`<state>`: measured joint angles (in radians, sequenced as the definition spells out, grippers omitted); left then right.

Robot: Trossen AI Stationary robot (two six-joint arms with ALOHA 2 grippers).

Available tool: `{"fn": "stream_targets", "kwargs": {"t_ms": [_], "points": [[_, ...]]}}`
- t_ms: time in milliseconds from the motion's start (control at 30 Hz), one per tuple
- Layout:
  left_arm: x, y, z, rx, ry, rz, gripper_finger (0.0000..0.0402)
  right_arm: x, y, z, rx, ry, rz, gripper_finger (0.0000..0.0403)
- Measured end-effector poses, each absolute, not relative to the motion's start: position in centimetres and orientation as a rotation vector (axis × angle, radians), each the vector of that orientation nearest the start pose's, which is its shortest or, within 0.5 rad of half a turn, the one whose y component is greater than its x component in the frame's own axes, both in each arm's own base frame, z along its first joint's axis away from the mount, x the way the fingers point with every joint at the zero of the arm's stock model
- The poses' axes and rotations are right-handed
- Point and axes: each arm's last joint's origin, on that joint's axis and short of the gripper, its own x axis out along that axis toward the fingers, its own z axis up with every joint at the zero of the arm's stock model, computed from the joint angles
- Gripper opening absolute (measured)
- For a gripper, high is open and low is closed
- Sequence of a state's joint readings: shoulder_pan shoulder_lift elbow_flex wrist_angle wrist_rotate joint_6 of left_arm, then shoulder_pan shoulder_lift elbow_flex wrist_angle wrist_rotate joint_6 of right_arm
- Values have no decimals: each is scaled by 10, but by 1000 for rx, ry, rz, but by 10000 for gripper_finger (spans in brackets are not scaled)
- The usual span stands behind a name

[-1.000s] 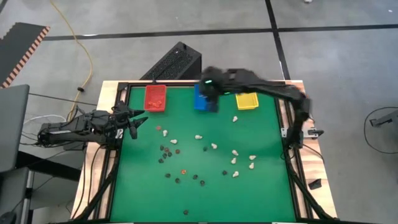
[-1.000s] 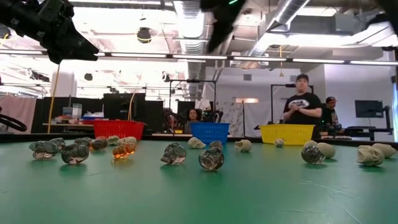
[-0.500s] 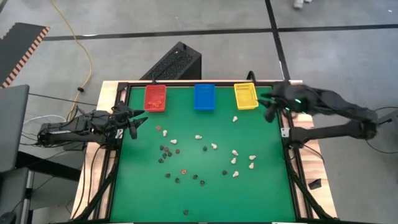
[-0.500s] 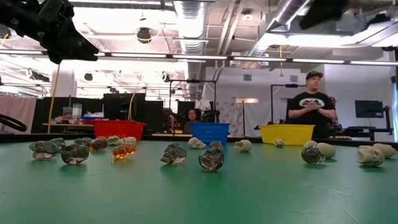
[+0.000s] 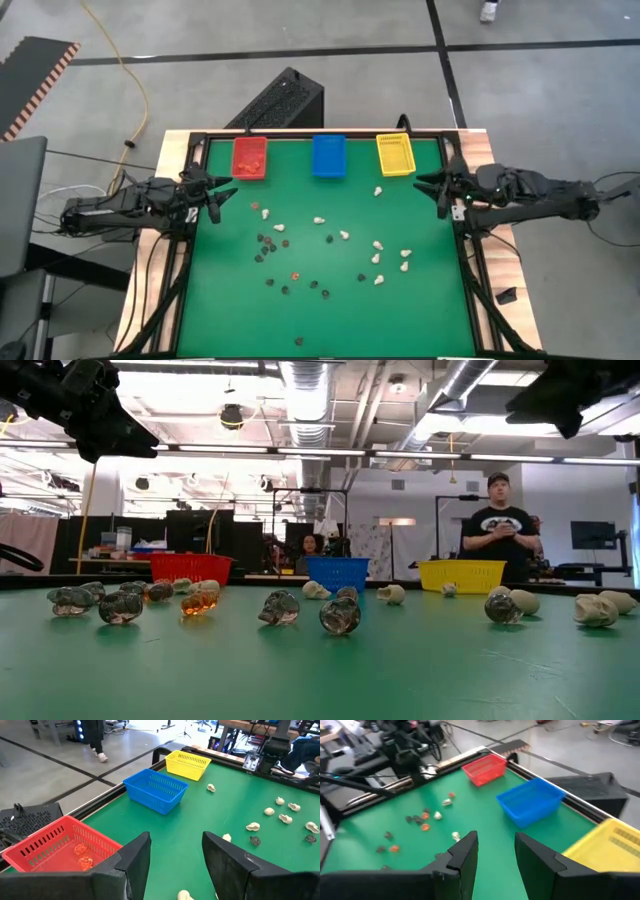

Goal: Sort Halloween decoration
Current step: Put the orange pumpkin toy into the red bin

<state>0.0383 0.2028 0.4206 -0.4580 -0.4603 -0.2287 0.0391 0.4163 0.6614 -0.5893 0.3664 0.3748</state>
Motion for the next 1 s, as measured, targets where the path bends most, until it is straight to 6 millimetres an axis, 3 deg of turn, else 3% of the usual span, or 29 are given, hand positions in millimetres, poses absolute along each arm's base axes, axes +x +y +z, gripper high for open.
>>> {"fn": "stream_targets", "kwargs": {"t_ms": [233,500,600,833,1000], "points": [[78,16,246,-165,179,529,169,113,3,288,276,174,-278,161],[78,16,246,-166,179,531,169,139,22,261,270,358,-85,161],[78,16,246,-166,178,531,169,155,31,253,227,403,-47,161],[78,16,246,-167,178,531,169,203,47,240,166,330,-41,174],[78,16,246,-171,177,532,169,240,62,217,55,277,3,200]]}}
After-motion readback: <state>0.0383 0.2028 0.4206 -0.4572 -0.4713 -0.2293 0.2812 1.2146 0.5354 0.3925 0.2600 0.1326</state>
